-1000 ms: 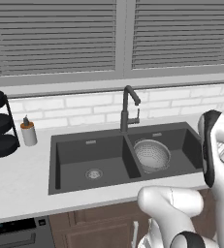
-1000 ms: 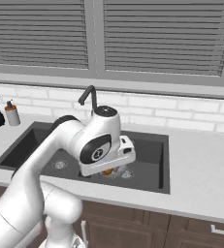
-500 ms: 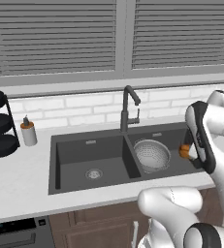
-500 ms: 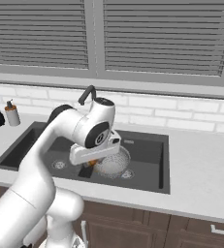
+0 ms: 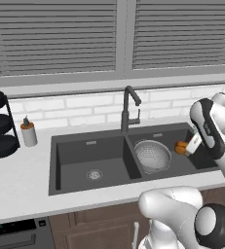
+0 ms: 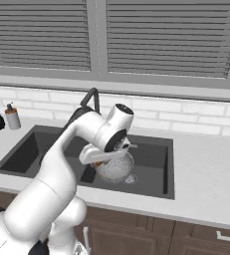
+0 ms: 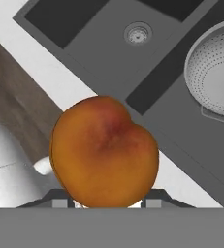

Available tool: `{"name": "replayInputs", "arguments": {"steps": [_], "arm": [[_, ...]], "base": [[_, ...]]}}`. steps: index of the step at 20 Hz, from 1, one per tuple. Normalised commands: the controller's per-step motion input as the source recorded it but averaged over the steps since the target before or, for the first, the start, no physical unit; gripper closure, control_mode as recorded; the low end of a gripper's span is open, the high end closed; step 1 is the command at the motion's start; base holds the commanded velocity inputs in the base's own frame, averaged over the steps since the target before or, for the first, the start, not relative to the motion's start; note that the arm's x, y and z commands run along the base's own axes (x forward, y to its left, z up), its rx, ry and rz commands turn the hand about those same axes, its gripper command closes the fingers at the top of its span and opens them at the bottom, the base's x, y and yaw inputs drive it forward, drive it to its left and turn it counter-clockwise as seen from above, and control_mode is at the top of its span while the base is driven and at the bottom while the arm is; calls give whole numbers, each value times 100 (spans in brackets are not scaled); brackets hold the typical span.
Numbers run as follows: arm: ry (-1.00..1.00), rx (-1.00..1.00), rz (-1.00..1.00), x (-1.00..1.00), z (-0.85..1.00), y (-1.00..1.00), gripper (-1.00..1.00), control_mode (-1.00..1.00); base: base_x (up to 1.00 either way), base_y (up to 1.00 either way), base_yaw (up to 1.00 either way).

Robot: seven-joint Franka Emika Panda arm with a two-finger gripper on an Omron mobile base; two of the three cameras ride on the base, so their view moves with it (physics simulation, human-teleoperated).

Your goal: Put the colander in the sink, put the peach in the colander, and turn on the sink faucet and pour water over the colander.

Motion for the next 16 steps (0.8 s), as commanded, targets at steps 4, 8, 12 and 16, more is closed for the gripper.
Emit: {"name": "replayInputs", "arguments": {"steps": [4, 8, 12, 16], "arm": [[-10, 1, 0, 26, -39, 0, 100, -100], [0, 0, -1, 47, -25, 3, 100, -100], [0, 0, -1, 53, -21, 4, 100, -100], [0, 0, 0, 52, -32, 0, 100, -100]], "base": [[0, 0, 0], [0, 0, 0], [0, 0, 0], [0, 0, 0]]}}
